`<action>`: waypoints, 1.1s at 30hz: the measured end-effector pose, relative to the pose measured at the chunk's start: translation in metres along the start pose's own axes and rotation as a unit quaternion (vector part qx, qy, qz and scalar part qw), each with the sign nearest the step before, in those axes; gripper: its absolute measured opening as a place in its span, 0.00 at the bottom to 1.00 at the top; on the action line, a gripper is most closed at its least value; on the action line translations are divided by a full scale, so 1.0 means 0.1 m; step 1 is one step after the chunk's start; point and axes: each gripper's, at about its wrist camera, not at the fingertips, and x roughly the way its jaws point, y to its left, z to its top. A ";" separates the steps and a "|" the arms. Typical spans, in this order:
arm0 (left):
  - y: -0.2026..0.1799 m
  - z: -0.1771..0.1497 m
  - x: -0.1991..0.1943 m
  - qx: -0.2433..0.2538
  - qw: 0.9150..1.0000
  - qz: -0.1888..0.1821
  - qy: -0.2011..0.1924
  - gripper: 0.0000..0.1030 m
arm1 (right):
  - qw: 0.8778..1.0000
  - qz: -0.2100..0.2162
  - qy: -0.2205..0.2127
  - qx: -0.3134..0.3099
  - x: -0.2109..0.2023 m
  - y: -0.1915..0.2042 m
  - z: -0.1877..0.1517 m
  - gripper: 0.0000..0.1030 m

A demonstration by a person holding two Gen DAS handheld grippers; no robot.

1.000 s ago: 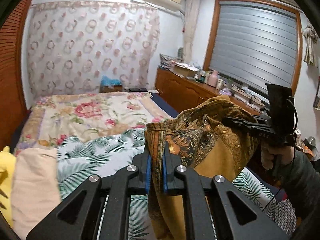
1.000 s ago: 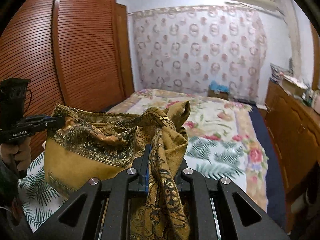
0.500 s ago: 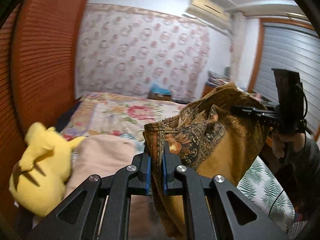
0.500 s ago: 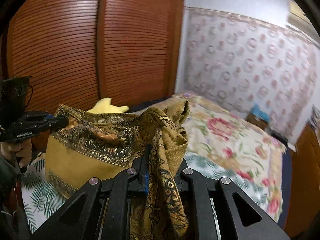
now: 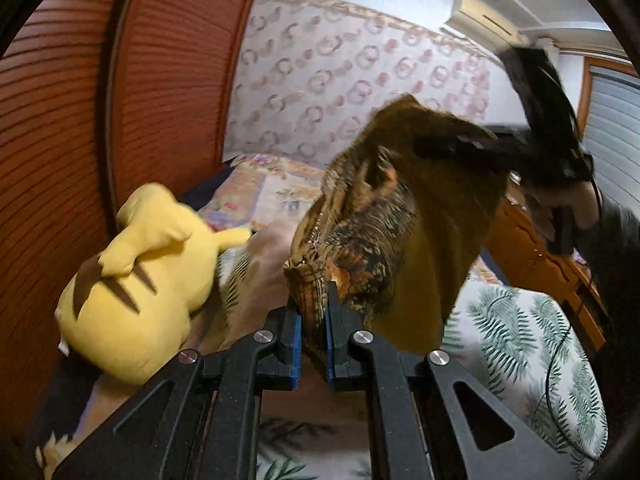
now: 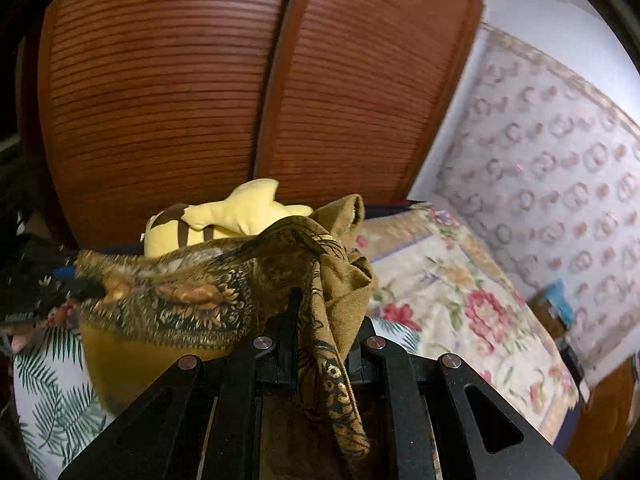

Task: Fold small clothes
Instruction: 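Lift the folded shirt with both grippers and carry it toward the yellow plush toy, then lower the folded shirt onto the bed beside the yellow plush toy and open both grippers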

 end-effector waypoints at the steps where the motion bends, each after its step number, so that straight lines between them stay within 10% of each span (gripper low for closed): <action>1: 0.03 -0.04 -0.02 -0.001 1.000 0.005 0.001 0.09 | 1.000 0.007 0.004 -0.005 0.12 -0.02 0.07 0.14; 9: 0.16 -0.25 -0.01 -0.016 0.999 0.037 0.021 0.09 | 0.999 0.047 0.027 -0.006 0.62 0.03 0.28 0.18; 13: 0.25 -0.29 0.07 -0.021 0.998 0.049 0.034 0.09 | 0.999 0.019 0.030 0.030 0.70 -0.02 0.31 0.55; 18: 0.28 -0.29 0.10 -0.019 0.997 0.056 0.042 0.10 | 0.998 0.011 0.010 0.063 0.62 -0.13 0.05 0.59; 27: 0.27 -0.26 -0.01 0.002 0.996 0.081 0.029 0.48 | 0.990 0.070 0.059 0.110 1.26 -0.04 -0.57 0.60; 29: 0.26 -0.22 -0.05 0.006 0.997 0.078 0.024 0.76 | 0.991 0.063 0.049 0.110 1.40 -0.03 -0.61 0.61; 33: 0.20 -0.15 -0.10 0.015 0.996 0.089 0.017 0.82 | 0.992 0.048 0.034 0.114 1.48 0.05 -0.57 0.61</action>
